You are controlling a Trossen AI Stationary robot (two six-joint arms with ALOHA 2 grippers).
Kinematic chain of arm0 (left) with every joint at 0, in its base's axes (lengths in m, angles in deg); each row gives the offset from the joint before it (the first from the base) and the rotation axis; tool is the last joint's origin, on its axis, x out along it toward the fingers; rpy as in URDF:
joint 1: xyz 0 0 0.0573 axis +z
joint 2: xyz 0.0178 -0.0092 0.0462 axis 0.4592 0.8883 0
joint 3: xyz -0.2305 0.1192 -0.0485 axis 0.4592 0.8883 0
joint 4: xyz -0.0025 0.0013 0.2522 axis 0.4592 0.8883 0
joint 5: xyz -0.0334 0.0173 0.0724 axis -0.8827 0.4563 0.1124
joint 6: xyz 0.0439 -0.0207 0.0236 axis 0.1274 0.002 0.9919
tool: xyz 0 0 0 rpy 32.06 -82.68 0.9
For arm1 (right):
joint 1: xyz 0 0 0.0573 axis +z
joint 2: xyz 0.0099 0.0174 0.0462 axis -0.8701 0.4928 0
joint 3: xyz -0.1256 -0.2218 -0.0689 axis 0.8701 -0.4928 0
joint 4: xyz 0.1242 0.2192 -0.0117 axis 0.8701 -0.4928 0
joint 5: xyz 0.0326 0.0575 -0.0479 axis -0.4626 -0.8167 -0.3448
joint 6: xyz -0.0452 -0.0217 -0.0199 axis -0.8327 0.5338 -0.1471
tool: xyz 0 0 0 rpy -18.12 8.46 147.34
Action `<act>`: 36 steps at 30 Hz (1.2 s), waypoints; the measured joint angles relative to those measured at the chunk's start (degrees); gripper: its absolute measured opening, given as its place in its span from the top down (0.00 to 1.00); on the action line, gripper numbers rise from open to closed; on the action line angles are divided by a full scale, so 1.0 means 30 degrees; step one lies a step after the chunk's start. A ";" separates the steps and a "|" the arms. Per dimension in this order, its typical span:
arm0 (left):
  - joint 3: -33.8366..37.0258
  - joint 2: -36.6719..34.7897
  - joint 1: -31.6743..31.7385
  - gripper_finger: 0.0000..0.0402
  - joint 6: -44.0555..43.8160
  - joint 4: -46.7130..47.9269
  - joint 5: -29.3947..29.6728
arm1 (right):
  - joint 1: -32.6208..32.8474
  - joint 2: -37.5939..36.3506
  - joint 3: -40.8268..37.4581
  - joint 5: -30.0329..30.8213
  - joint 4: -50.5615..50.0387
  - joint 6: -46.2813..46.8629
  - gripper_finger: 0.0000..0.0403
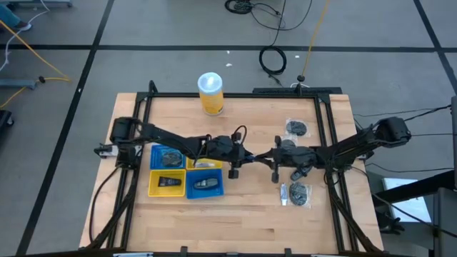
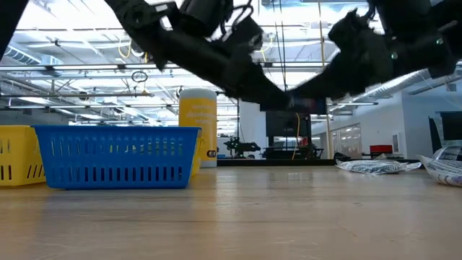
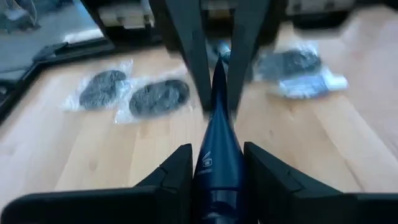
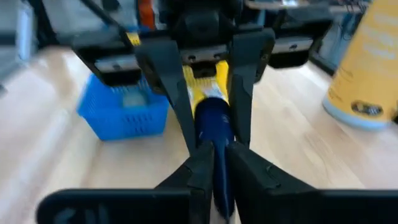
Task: Pick & Place Travel size toiletries
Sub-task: Put the blue shave cream into the bottom yellow bin
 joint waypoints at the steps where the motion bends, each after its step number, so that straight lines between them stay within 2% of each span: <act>1: 0.0000 -0.0512 -0.0014 0.69 -0.0006 0.1086 0.0027 | 0.0000 -0.0258 0.0000 -0.0460 0.0290 -0.0007 0.87; 6: 0.0063 -0.3540 -0.0452 0.63 -0.0022 0.6246 0.1266 | 0.0022 -0.1455 0.0017 -0.2420 0.1907 -0.0468 0.70; 11: 0.0058 -0.6800 -0.1537 0.70 -0.1089 1.1873 0.1514 | 0.0253 -0.1969 -0.0055 -0.2641 0.1700 -0.0928 0.58; 13: 0.0058 -0.8072 -0.2064 0.74 -0.1766 1.3278 0.2202 | 0.0323 -0.1961 -0.0139 -0.2649 0.1651 -0.0999 0.55; 17: 0.0036 -0.9174 -0.2733 0.82 -0.2613 1.4195 0.3281 | 0.0321 -0.1930 -0.0371 -0.2634 0.1590 -0.0962 0.53; 21: 0.0051 -0.9029 -0.2658 0.88 -0.2349 1.4014 0.3628 | 0.0321 -0.1928 -0.0372 -0.2367 0.1070 -0.0924 0.53; 24: 0.0039 -0.8092 -0.1831 0.88 -0.3397 1.3061 0.4843 | 0.0321 -0.1779 -0.0373 -0.1269 0.0320 -0.0464 0.54; 28: 0.0058 -0.6165 -0.0132 0.77 -0.4638 1.0979 0.4695 | 0.0317 -0.1609 -0.0385 -0.1053 -0.0333 -0.0285 0.55; 32: 0.0058 -0.4211 0.1742 0.55 -0.5983 0.9734 0.2681 | 0.0377 -0.1616 -0.0379 -0.1050 -0.0435 -0.0094 0.55; 36: -0.0840 -0.2579 0.3562 0.31 -0.8572 1.0721 0.1150 | 0.0386 -0.1616 -0.0379 -0.1104 -0.0472 -0.0066 0.55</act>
